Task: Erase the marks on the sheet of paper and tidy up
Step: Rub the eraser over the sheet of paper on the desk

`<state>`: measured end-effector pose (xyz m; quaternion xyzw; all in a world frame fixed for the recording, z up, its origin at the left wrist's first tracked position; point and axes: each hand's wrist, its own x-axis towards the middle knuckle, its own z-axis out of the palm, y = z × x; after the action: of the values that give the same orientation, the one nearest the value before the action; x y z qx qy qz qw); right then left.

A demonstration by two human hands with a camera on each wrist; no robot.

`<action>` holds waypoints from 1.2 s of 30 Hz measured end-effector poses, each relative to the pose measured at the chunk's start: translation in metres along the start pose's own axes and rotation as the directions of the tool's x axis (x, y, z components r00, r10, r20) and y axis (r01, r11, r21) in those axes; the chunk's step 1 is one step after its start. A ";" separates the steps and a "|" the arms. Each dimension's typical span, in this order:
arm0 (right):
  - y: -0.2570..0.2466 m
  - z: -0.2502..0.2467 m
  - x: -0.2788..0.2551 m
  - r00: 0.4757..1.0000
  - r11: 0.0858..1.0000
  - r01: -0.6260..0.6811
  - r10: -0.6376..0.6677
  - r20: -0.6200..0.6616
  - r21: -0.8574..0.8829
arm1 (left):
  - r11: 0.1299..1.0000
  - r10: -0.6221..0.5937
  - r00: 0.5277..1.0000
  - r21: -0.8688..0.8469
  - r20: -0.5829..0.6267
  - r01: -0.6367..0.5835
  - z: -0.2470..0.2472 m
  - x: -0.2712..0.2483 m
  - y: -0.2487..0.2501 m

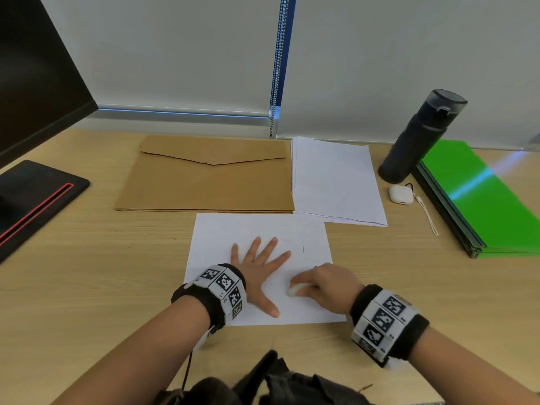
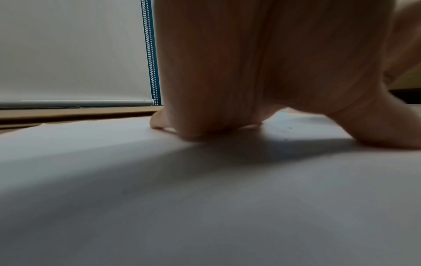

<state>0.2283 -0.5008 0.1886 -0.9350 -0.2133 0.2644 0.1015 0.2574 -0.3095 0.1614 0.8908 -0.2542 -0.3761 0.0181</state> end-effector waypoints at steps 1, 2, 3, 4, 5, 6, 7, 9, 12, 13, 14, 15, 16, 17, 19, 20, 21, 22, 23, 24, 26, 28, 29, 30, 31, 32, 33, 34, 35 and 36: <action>0.004 -0.003 -0.004 1.000 1.000 -0.001 0.001 0.025 -0.001 | 1.000 -0.004 1.000 -0.002 0.005 0.004 -0.001 0.000 0.001; 0.005 -0.004 -0.005 0.999 1.000 -0.001 0.001 0.032 -0.001 | 1.000 -0.006 1.000 -0.004 0.013 0.006 -0.001 0.001 0.001; 0.004 -0.005 -0.004 1.000 1.000 0.002 -0.002 0.023 -0.004 | 1.000 -0.008 1.000 -0.005 0.020 0.008 -0.002 0.001 0.002; -0.001 -0.007 0.001 1.000 1.000 0.008 -0.008 0.001 -0.013 | 1.000 -0.009 1.000 -0.003 0.024 0.010 -0.003 0.002 0.003; -0.007 -0.007 0.006 0.999 1.000 0.019 -0.020 -0.028 -0.018 | 1.000 -0.012 1.000 0.002 0.027 0.012 -0.003 0.003 0.003; -0.013 -0.007 0.012 0.998 0.999 0.032 -0.032 -0.054 -0.011 | 1.000 -0.017 0.999 0.008 0.027 0.016 -0.004 0.003 0.004; -0.017 -0.005 0.016 0.996 0.999 0.043 -0.042 -0.077 0.008 | 1.000 -0.021 0.999 0.015 0.026 0.020 -0.003 0.004 0.004; -0.018 -0.003 0.017 0.995 0.999 0.034 -0.031 -0.093 0.030 | 1.000 -0.021 0.999 0.013 0.026 0.021 -0.003 0.004 0.004; -0.004 -0.003 0.003 1.000 1.000 -0.019 0.019 -0.025 -0.001 | 1.000 -0.014 0.999 0.005 0.034 0.014 -0.005 0.002 0.003; 0.002 -0.004 -0.003 0.999 0.999 -0.035 0.035 0.015 0.007 | 1.000 -0.012 0.999 0.000 0.035 0.012 -0.005 0.002 0.003; 0.006 -0.005 -0.007 0.998 0.999 -0.048 0.047 0.048 0.020 | 1.000 -0.011 0.999 -0.006 0.036 0.011 -0.006 0.002 0.003; 0.008 -0.006 -0.008 0.996 0.997 -0.063 0.061 0.065 0.037 | 1.000 -0.008 0.999 -0.011 0.036 0.009 -0.005 0.002 0.003; 0.009 -0.007 -0.007 0.995 0.994 -0.083 0.079 0.060 0.065 | 1.000 -0.006 0.999 -0.012 0.035 0.007 -0.005 0.002 0.003; 0.008 -0.007 -0.003 0.994 0.988 -0.105 0.102 0.027 0.117 | 1.000 -0.005 0.999 -0.009 0.033 0.005 -0.005 0.002 0.003; 0.005 -0.003 0.004 0.981 0.959 -0.148 0.173 -0.083 0.243 | 1.000 -0.004 0.999 -0.002 0.034 0.004 -0.005 0.002 0.002; 0.003 0.001 0.005 0.970 0.946 -0.159 0.203 -0.133 0.281 | 1.000 -0.005 0.999 0.000 0.037 0.005 -0.006 0.002 0.003; 0.001 0.005 0.003 0.965 0.944 -0.161 0.212 -0.155 0.289 | 1.000 -0.006 0.999 0.000 0.040 0.006 -0.006 0.003 0.003; -0.001 0.010 -0.001 0.968 0.948 -0.151 0.199 -0.154 0.279 | 1.000 -0.007 0.999 0.000 0.044 0.007 -0.006 0.002 0.003; -0.002 0.015 -0.007 0.976 0.957 -0.135 0.173 -0.133 0.256 | 1.000 -0.007 0.999 -0.001 0.047 0.008 -0.007 0.003 0.003; -0.004 0.019 -0.013 0.985 0.968 -0.116 0.141 -0.102 0.223 | 1.000 -0.008 0.999 0.000 0.050 0.008 -0.007 0.003 0.003; -0.005 0.018 -0.018 0.993 0.981 -0.099 0.110 -0.054 0.169 | 1.000 -0.009 0.998 0.007 0.057 0.009 -0.007 0.003 0.002; -0.002 0.009 -0.008 0.987 0.977 -0.127 0.142 -0.078 0.172 | 1.000 -0.007 0.998 0.018 0.067 0.006 -0.007 0.004 0.001; -0.001 0.004 -0.001 0.976 0.963 -0.158 0.185 -0.111 0.218 | 1.000 -0.006 0.997 0.022 0.071 0.005 -0.007 0.004 0.001; 0.000 0.000 0.005 0.961 0.941 -0.183 0.233 -0.151 0.286 | 1.000 -0.006 0.997 0.023 0.071 0.004 -0.007 0.004 0.001; 0.002 0.000 0.009 0.945 0.916 -0.193 0.269 -0.183 0.351 | 1.000 -0.006 0.998 0.019 0.068 0.005 -0.006 0.004 0.002; 0.002 0.002 0.010 0.939 0.901 -0.190 0.282 -0.195 0.389 | 1.000 -0.006 0.998 0.014 0.065 0.005 -0.006 0.004 0.002; -0.001 0.005 0.006 0.947 0.901 -0.180 0.268 -0.179 0.394 | 1.000 -0.007 0.998 0.011 0.062 0.006 -0.006 0.004 0.002; -0.003 0.011 0.000 0.961 0.906 -0.164 0.237 -0.145 0.390 | 1.000 -0.007 0.998 0.008 0.061 0.006 -0.006 0.004 0.002; -0.006 0.015 -0.008 0.973 0.911 -0.150 0.204 -0.104 0.385 | 1.000 -0.005 0.998 0.005 0.060 0.004 -0.006 0.004 0.002; -0.008 0.017 -0.013 0.983 0.916 -0.137 0.173 -0.063 0.378 | 1.000 -0.002 0.998 0.002 0.061 0.002 -0.006 0.004 0.002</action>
<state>0.2060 -0.4986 0.1827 -0.9242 -0.0795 0.2625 0.2658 0.2626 -0.3137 0.1634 0.8793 -0.2542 -0.4027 0.0090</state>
